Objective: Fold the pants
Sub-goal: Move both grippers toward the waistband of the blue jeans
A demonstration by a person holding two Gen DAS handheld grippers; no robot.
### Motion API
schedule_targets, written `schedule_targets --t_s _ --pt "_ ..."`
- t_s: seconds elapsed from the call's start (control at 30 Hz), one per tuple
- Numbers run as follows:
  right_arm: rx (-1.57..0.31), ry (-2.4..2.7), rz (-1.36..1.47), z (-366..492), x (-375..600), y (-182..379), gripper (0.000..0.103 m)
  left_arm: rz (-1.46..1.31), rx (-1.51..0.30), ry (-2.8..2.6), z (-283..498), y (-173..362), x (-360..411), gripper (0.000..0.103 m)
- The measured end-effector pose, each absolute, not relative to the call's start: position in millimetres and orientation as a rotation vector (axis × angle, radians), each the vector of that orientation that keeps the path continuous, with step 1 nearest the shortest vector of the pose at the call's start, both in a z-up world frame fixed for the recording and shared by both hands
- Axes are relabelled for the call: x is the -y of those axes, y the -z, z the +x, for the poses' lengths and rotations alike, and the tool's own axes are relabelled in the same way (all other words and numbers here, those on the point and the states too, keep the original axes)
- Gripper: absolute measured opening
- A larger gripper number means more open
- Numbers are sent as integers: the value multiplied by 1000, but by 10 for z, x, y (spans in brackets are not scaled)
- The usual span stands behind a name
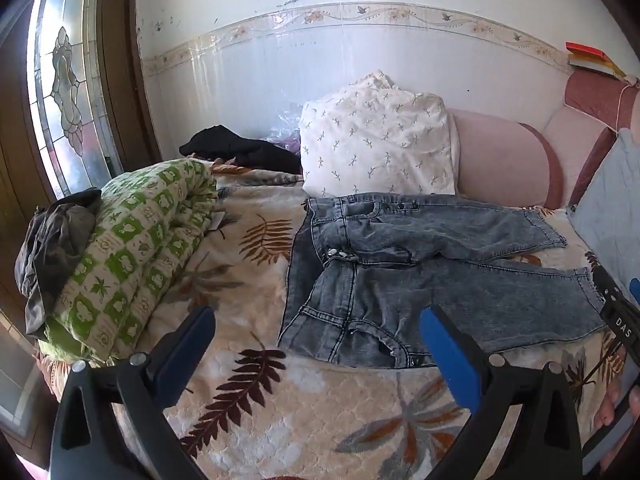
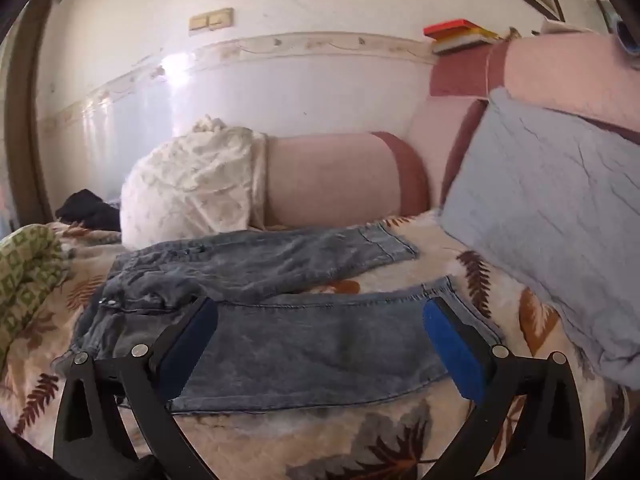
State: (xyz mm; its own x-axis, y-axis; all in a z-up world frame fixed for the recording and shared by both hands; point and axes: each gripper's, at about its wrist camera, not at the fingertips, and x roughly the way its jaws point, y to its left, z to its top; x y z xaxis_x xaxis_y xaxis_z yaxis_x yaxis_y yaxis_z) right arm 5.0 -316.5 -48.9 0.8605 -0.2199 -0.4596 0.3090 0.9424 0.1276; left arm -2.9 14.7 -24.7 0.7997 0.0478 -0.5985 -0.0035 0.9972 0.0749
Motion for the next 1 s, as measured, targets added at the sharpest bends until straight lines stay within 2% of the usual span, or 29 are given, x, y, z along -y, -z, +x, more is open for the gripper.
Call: schedule_targets --t_s 0.3,0.67,0.77,0.87,1.0 --pt "-475 352 200 84 3203 513 103 49 -703 -39 -50 199 -300 103" --pt "-494 449 500 9 3764 676 103 63 -684 -119 -320 41 -728 103" --pt "-535 491 548 -12 3915 771 103 38 -710 -127 -266 154 -814 103" --pt "-497 509 685 -124 4100 896 103 47 -773 -131 -174 372 -829 103" --pt "-586 503 833 -25 4274 1165 103 84 -816 -147 -50 604 -827 103"
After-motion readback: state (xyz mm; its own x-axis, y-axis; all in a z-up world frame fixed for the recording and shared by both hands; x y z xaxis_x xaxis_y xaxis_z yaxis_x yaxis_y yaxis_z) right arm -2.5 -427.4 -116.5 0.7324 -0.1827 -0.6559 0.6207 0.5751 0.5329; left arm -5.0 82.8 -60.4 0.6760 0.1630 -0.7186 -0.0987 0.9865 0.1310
